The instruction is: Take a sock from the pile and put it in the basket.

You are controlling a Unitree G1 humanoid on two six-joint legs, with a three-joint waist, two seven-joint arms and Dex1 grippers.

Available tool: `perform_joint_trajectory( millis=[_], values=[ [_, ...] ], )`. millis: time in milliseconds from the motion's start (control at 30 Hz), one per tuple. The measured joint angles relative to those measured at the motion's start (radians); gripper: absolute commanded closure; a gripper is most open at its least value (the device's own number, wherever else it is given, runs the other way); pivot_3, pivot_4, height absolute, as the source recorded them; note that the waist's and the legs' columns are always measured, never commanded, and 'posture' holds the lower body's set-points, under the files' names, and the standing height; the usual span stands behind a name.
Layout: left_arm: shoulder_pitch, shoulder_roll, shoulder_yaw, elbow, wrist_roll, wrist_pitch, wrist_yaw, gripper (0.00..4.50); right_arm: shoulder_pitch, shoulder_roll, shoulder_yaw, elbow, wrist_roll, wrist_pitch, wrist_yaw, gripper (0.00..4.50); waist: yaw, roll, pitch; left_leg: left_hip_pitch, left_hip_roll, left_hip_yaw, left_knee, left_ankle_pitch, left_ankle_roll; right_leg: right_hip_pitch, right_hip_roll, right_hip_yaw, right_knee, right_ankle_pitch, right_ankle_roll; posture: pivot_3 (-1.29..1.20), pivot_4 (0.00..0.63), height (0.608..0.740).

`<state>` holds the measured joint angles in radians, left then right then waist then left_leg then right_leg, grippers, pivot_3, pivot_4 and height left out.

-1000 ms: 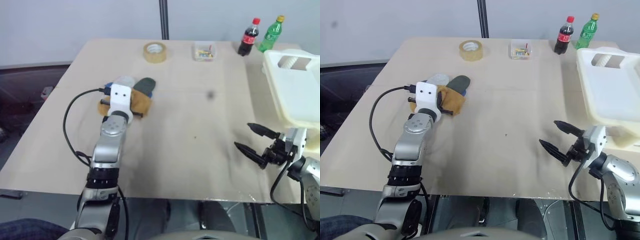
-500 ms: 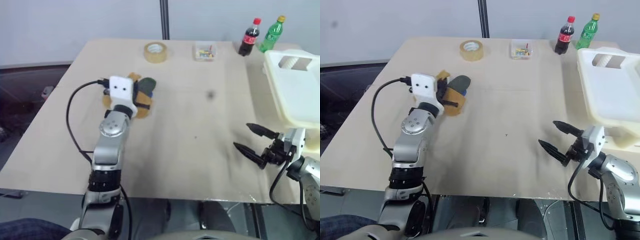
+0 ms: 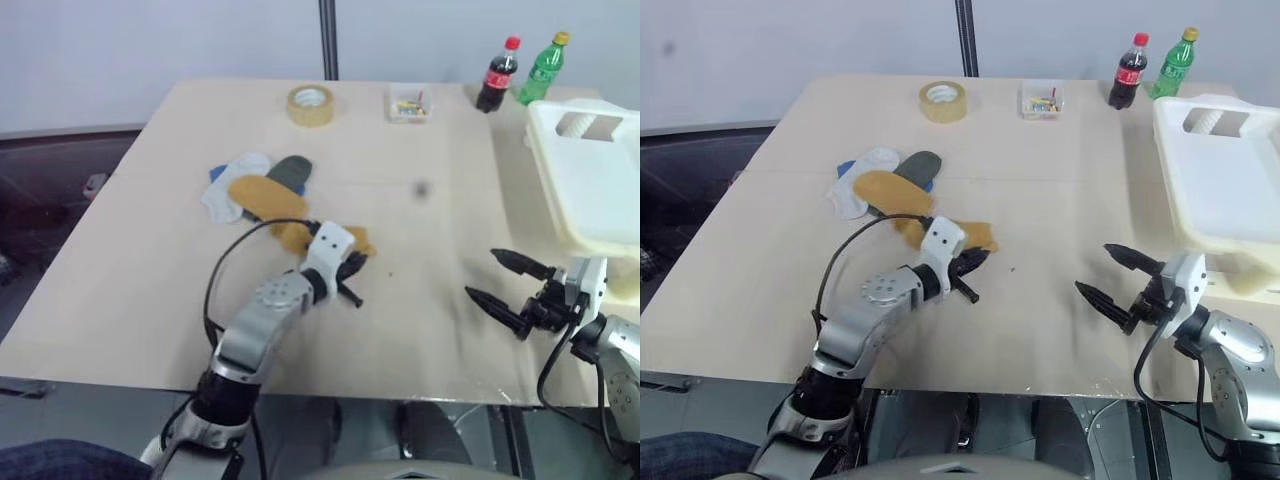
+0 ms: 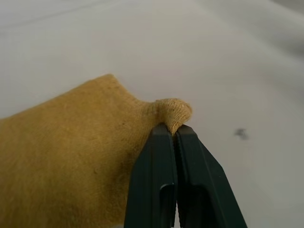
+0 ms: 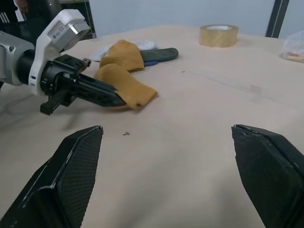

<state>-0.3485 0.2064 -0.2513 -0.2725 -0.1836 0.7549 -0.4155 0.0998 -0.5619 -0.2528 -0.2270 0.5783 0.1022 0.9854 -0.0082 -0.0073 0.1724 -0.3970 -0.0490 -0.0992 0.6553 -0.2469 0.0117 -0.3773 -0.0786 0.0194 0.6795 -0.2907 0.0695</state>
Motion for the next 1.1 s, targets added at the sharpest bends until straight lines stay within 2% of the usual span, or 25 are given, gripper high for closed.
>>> perform_joint_trajectory(
  millis=[267, 433, 567, 700, 967, 1100],
  values=[
    [-0.113, -0.276, -0.025, 0.118, -0.057, 0.068, 0.048, 4.45, 0.017, 0.0, -0.006, -0.017, -0.003, -0.004, -0.031, 0.0, 0.001, 0.0, 0.0, -0.001, 0.0, 0.001, 0.0, 0.001, -0.001, 0.0, 0.0, 0.0, -0.001, 0.0, 0.0, 0.0, 0.15, 0.738],
    [-0.125, -0.353, -0.005, 0.184, -0.072, 0.114, 0.107, 4.45, 0.029, 0.0, -0.048, -0.02, -0.022, -0.033, -0.069, 0.0, -0.004, 0.0, 0.0, 0.0, 0.0, 0.001, 0.0, 0.0, 0.0, 0.0, 0.001, 0.001, 0.0, 0.0, 0.0, 0.0, 0.15, 0.738],
    [-0.167, -0.38, 0.035, 0.242, -0.07, 0.093, 0.154, 3.4, 0.029, 0.0, -0.061, -0.02, -0.028, -0.041, -0.082, 0.0, -0.002, 0.0, 0.0, 0.0, 0.0, 0.001, 0.001, 0.0, 0.0, 0.0, 0.001, 0.001, 0.0, 0.0, 0.0, 0.0, 0.15, 0.738],
    [-0.181, -0.384, 0.057, 0.273, -0.071, 0.062, 0.174, 1.73, 0.03, -0.001, -0.067, -0.02, -0.028, -0.038, -0.093, 0.0, -0.002, 0.0, 0.0, -0.001, 0.0, 0.002, 0.0, 0.001, -0.002, 0.0, 0.0, 0.001, -0.001, 0.0, 0.0, 0.0, 0.15, 0.738],
    [-0.182, -0.382, 0.044, 0.208, -0.157, 0.065, 0.079, 1.73, -0.012, -0.027, -0.061, -0.011, -0.028, 0.027, -0.112, 0.0, -0.003, 0.0, 0.0, 0.0, 0.0, 0.002, 0.0, 0.001, -0.002, 0.0, 0.0, 0.002, -0.001, 0.0, 0.0, 0.0, 0.15, 0.738],
    [-0.202, -0.326, 0.082, 0.19, -0.198, 0.068, 0.034, 1.73, -0.051, -0.035, -0.038, 0.004, -0.028, 0.069, -0.111, 0.0, -0.006, 0.0, 0.0, 0.0, 0.0, 0.002, 0.0, 0.001, -0.002, 0.0, 0.001, 0.002, 0.0, 0.0, 0.0, 0.0, 0.15, 0.738]
  ],
)
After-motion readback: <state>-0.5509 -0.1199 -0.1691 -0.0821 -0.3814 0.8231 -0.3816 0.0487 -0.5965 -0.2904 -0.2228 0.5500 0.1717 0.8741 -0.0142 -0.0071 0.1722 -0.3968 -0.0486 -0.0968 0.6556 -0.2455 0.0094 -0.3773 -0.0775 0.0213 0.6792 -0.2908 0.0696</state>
